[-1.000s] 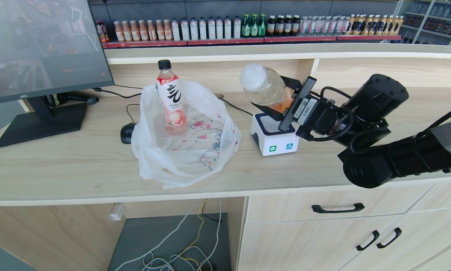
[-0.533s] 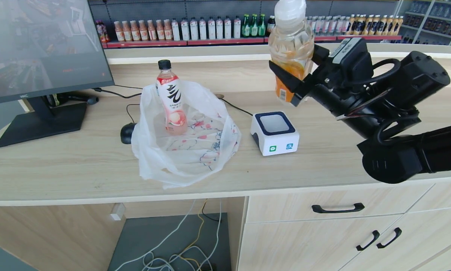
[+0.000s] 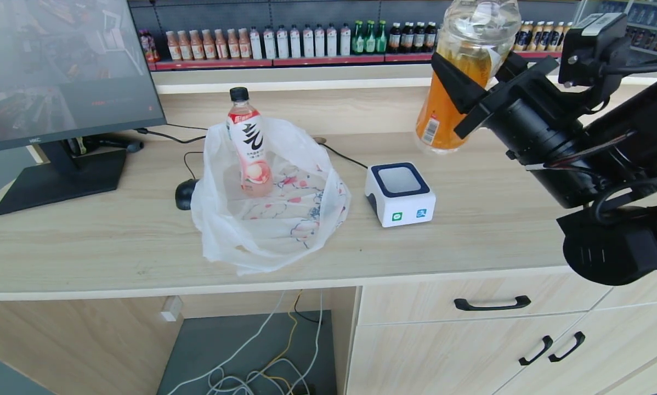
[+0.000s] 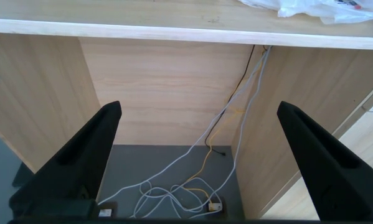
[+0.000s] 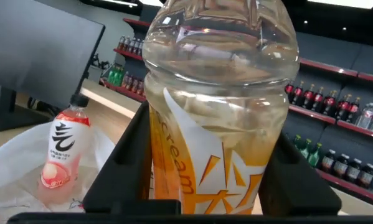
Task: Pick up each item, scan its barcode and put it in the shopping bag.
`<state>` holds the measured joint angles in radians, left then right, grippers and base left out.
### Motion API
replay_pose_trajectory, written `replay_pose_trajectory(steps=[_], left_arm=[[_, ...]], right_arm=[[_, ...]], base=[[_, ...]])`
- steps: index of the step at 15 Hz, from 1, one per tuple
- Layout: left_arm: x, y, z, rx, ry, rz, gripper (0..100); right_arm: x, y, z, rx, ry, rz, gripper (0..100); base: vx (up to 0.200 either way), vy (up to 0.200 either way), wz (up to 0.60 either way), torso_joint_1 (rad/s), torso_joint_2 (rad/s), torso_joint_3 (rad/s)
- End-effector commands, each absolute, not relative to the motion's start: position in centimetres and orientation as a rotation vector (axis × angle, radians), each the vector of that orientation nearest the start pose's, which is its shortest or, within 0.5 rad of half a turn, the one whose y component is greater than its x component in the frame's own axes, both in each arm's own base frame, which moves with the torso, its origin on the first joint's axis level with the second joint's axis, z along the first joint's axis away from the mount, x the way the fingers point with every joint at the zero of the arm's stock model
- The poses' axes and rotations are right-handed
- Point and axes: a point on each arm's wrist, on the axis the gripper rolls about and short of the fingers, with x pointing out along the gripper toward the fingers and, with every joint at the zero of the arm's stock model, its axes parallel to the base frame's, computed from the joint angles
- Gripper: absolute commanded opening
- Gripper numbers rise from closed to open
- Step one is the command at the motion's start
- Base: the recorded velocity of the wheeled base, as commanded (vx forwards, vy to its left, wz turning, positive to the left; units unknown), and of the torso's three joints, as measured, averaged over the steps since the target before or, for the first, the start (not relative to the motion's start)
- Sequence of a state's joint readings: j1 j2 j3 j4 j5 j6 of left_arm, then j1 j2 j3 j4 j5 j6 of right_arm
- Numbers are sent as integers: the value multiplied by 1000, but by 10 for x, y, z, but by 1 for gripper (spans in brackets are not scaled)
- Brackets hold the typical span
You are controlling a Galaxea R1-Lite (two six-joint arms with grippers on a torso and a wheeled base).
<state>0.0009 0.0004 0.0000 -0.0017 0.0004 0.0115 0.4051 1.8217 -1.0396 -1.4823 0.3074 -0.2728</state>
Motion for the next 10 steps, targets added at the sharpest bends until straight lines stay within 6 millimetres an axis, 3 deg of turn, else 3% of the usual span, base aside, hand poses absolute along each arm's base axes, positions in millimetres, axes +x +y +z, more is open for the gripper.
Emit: replay_pose_trajectory(steps=[1,5,10], left_arm=[[-23,0,76,14,-2,0,100],[-23,0,76,11,-3,3,100],[-23,0,76,9,-3,3,100]], right_arm=[[280,129,279,-197,-749,565,0],[263,124,245,-79,-609,436,0],[252,136,241,0,-561,348,0]], base=[[0,0,0,0,0,0],[0,0,0,0,0,0],[0,0,0,0,0,0]])
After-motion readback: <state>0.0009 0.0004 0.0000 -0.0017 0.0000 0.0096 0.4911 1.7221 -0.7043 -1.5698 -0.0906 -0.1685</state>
